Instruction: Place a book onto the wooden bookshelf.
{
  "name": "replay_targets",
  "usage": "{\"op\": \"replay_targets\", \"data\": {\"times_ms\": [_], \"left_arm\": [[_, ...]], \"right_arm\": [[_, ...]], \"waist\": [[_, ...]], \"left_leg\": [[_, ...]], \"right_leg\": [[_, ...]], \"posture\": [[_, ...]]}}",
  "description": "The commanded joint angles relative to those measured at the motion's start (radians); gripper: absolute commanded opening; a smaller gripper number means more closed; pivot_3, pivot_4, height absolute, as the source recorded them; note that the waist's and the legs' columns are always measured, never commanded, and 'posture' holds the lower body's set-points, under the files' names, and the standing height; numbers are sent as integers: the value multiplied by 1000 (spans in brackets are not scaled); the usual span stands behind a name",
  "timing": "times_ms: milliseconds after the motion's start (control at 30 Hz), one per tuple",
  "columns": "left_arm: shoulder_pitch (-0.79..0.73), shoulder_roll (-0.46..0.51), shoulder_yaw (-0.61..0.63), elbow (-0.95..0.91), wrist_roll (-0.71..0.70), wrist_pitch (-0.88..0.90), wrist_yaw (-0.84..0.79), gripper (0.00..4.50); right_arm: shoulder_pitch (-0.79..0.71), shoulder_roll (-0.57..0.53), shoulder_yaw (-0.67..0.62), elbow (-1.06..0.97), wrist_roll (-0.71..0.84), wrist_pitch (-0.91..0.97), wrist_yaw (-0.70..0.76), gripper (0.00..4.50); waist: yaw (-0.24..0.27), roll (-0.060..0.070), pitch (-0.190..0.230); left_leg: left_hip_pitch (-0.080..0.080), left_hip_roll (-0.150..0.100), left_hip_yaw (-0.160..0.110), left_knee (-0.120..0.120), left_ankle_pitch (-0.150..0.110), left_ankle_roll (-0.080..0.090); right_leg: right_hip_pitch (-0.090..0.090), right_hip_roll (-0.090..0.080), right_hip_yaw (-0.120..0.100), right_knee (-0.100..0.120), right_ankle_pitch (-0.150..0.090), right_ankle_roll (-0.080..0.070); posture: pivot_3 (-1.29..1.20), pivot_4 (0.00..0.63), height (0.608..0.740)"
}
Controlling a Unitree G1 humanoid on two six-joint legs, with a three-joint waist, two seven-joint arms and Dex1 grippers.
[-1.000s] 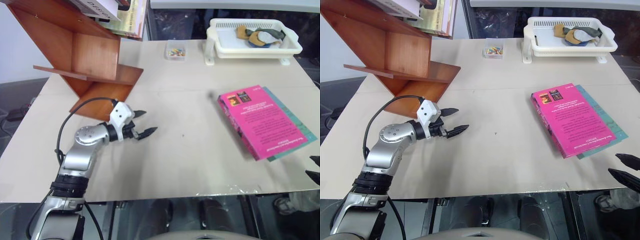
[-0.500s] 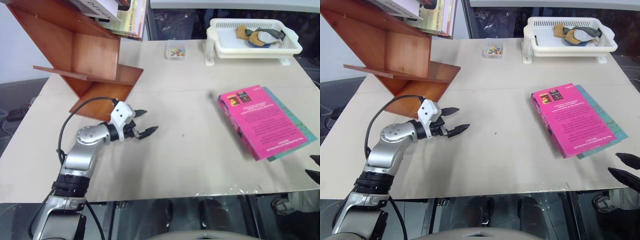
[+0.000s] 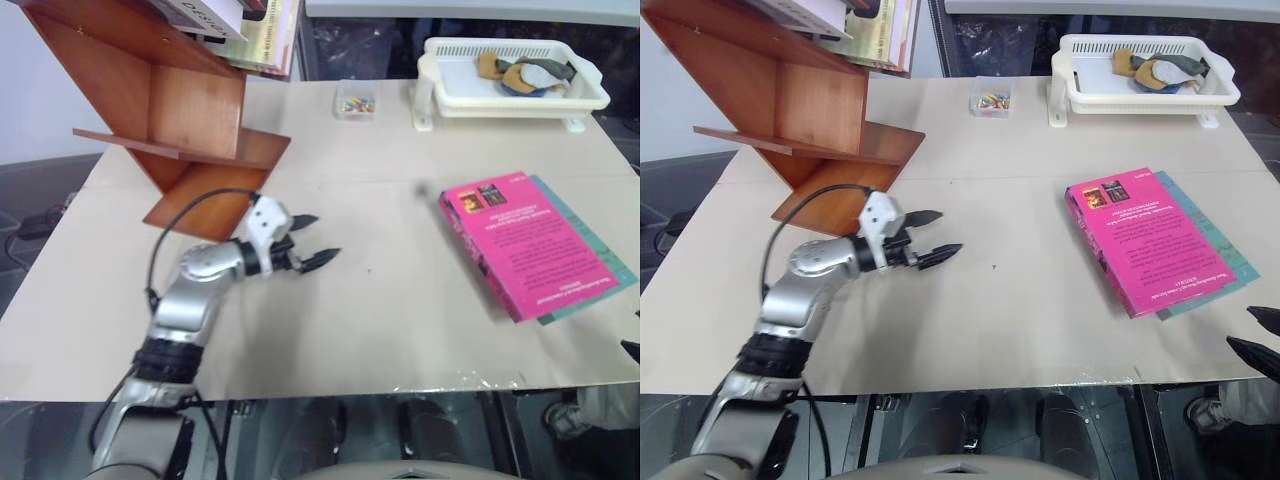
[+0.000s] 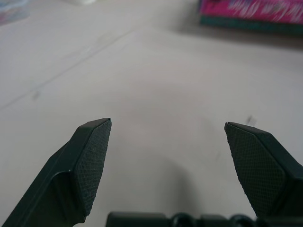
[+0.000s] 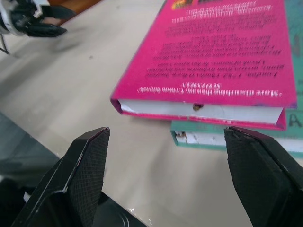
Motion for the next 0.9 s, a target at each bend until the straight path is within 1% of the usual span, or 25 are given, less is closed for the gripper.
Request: {"op": "replay_targets", "data": {"times_ms": [33, 133, 267, 400, 567, 733, 867, 900], "left_arm": [[-73, -70, -60, 54, 25, -61, -14, 4233], [-109, -127, -105, 102, 52, -95, -17, 4233], [-159, -222, -133, 139, 53, -73, 6, 4233], [-208, -339, -151, 188, 20, -6, 12, 4233], [-247, -438, -127, 196, -28, 120, 41, 4233], [-259, -502, -126, 156, -79, 259, 77, 4233], [-255, -515, -140, 110, -105, 372, 99, 4233], [-254, -524, -130, 104, -122, 404, 108, 4233]], "right_arm": [[40, 19, -79, -99, 88, 39, 1, 3934], [62, 27, -99, -145, 101, 42, -15, 3934], [94, 42, -127, -179, 86, 27, -39, 3934], [137, 52, -176, -204, 85, 27, -55, 3934], [169, 71, -195, -224, 97, 22, -59, 3934], [185, 93, -210, -241, 89, 0, -78, 3934], [191, 103, -229, -253, 53, -29, -127, 3934], [202, 104, -239, -261, 65, -20, -130, 3934]], "waist": [[-2, 0, 0], [-7, 0, 0], [-5, -1, 0], [1, -1, 0], [-4, -3, 0], [-5, -3, 0], [-5, -3, 0], [-5, -3, 0]], "left_leg": [[0, 0, 0, 0, 0, 0], [0, 0, 1, 0, 0, 0], [0, 0, 1, 0, 0, 0], [0, 0, 0, 0, 0, 1], [-1, -1, 0, 1, 0, 1], [0, 0, 0, 1, 0, 1], [0, 0, 0, 1, 0, 1], [0, 0, 0, 2, 0, 1]], "right_leg": [[0, 0, 0, 0, 0, 0], [0, 0, 0, 0, 0, 0], [0, 1, 0, 0, 0, 0], [0, 1, 0, 0, 0, 0], [1, 2, 0, 0, 0, 1], [1, 2, 0, 0, 0, 1], [1, 2, 0, 1, 0, 1], [1, 2, 0, 0, 0, 1]], "posture": [[0, 150, 740], [0, 150, 740], [0, 150, 740], [0, 150, 740], [0, 150, 740], [0, 150, 740], [0, 150, 740], [0, 150, 740]]}}
